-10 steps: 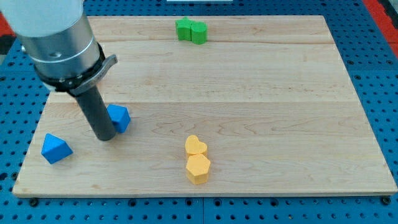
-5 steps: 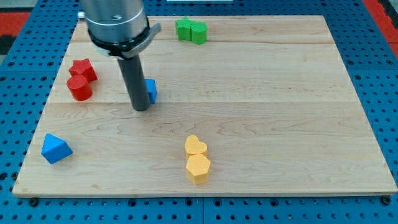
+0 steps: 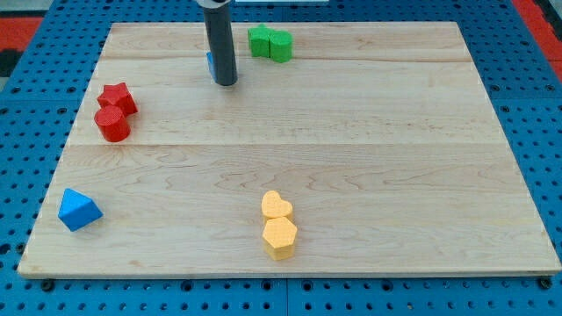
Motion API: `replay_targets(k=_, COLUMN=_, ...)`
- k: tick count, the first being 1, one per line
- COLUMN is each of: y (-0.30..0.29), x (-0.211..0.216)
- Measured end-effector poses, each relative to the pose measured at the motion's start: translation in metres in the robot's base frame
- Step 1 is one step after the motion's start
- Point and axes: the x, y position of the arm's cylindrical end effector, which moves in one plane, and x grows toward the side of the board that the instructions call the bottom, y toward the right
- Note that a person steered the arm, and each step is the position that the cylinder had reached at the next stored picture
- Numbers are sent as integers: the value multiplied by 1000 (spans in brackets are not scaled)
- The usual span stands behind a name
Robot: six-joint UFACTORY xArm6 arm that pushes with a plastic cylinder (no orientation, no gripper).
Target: Put the blue cube at the top left corner of the board
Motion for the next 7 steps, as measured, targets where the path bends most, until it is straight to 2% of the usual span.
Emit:
replay_targets(k=4, y=-9, x=-92)
replay_targets(k=5, y=-41, x=-115)
replay_targets(k=7, y=-75, x=-104)
